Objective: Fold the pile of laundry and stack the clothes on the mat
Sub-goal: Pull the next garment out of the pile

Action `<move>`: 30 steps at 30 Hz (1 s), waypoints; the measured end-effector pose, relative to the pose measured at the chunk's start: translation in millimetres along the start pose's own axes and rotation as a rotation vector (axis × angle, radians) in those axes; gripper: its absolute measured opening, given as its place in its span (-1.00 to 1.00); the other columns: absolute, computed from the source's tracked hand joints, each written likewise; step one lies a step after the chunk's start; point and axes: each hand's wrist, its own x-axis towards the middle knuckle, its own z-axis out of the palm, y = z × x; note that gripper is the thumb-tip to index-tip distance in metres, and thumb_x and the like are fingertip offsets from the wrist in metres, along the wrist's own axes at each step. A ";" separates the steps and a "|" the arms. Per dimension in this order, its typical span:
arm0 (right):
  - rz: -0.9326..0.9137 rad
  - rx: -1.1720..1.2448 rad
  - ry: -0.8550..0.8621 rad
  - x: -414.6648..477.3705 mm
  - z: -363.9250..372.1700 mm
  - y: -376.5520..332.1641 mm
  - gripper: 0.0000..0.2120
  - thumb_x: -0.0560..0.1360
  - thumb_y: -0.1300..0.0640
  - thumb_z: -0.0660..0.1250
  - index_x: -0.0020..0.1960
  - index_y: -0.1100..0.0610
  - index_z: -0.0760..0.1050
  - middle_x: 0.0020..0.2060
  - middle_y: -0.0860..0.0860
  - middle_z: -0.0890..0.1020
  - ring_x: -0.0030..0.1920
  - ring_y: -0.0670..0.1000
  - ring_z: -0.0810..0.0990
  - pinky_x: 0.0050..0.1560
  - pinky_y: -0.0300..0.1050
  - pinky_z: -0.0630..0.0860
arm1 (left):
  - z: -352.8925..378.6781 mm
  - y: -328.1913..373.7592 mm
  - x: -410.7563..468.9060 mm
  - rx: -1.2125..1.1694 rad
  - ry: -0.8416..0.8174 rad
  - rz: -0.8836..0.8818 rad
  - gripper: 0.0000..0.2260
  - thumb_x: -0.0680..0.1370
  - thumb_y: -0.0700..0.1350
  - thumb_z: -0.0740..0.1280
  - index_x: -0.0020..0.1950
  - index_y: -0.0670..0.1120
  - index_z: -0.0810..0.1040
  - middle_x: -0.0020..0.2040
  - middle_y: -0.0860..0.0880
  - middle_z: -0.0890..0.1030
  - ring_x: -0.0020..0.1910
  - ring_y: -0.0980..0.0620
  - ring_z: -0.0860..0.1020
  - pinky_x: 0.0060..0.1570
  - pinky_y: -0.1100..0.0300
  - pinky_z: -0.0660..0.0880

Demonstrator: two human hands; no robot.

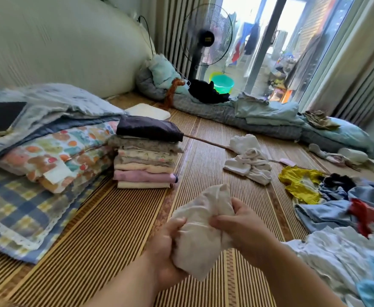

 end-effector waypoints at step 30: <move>0.163 0.331 -0.237 22.8 -9.5 12.4 -0.30 0.27 0.30 0.52 0.36 0.19 0.37 0.20 0.25 0.59 0.20 0.29 0.58 0.14 0.25 0.54 | 5.8 38.7 -5.1 0.021 -0.098 0.272 -0.56 0.36 -0.43 0.25 0.24 -0.27 0.51 0.16 -0.36 0.59 0.09 -0.32 0.62 -0.14 -0.08 0.63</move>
